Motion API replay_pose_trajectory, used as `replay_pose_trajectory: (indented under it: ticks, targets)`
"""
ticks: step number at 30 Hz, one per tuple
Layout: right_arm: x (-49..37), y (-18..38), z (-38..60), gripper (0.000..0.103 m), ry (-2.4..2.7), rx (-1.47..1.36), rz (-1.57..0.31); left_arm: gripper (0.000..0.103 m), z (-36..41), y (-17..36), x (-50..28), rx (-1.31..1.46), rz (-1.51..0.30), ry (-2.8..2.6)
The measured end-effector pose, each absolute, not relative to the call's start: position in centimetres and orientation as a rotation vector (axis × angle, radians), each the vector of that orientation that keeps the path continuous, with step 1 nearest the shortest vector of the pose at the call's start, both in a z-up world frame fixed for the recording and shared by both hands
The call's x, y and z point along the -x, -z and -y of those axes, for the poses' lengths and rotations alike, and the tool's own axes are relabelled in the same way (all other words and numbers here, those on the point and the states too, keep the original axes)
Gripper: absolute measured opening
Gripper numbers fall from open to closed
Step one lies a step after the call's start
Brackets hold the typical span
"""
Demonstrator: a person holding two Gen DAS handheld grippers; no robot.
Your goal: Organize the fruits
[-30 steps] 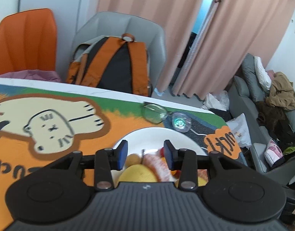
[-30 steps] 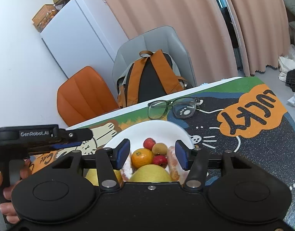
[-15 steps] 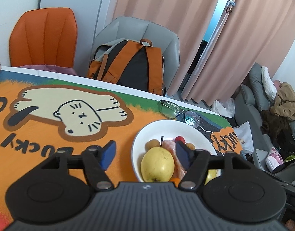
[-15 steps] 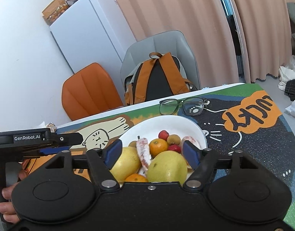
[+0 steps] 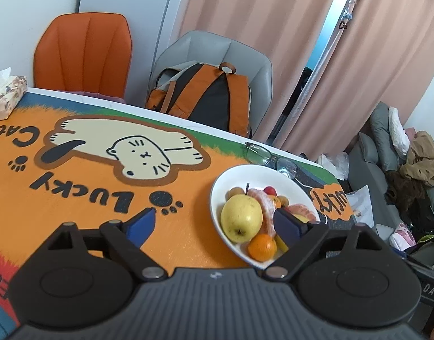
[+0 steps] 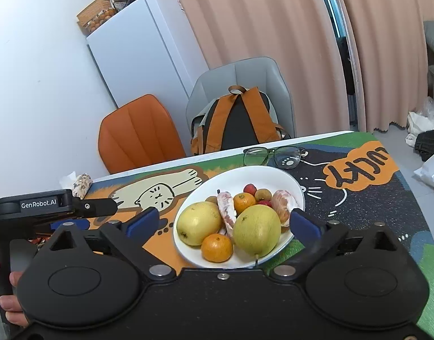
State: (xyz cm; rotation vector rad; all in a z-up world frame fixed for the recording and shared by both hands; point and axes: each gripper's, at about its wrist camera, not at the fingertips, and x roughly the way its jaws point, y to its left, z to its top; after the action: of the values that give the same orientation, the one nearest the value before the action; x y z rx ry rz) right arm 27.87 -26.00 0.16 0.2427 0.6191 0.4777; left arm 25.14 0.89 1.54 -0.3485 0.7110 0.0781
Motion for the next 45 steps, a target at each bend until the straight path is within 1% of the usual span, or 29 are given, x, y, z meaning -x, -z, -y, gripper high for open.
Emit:
replay_pose_trajectory:
  ticks: [8,13,28,34,45]
  targets:
    - [-25.4,-1.1,26.0,0.103,-0.474,-0.208,-0.609,0.090,-0.6,-2.0,-22.2,0.317,-0.697,-0.077]
    - [-23.7,-1.5,25.8,0.103,-0.467,-0.186,-0.602,0.095,-0.2,-2.0,-20.4,0.290,-0.689,-0.078]
    - [-19.3,-2.9,25.0,0.103,-0.478,-0.141,-0.581,0.096,0.1,-3.0,-15.6,0.261,-0.655,-0.069]
    - [-17.3,-3.6,24.7,0.103,-0.488,-0.124,-0.558,0.103,0.2,-3.3,-13.7,0.260,-0.637,-0.068]
    - [-14.4,-4.2,24.7,0.103,-0.491,-0.098,-0.544,0.103,0.4,-3.3,-10.6,0.241,-0.622,-0.065]
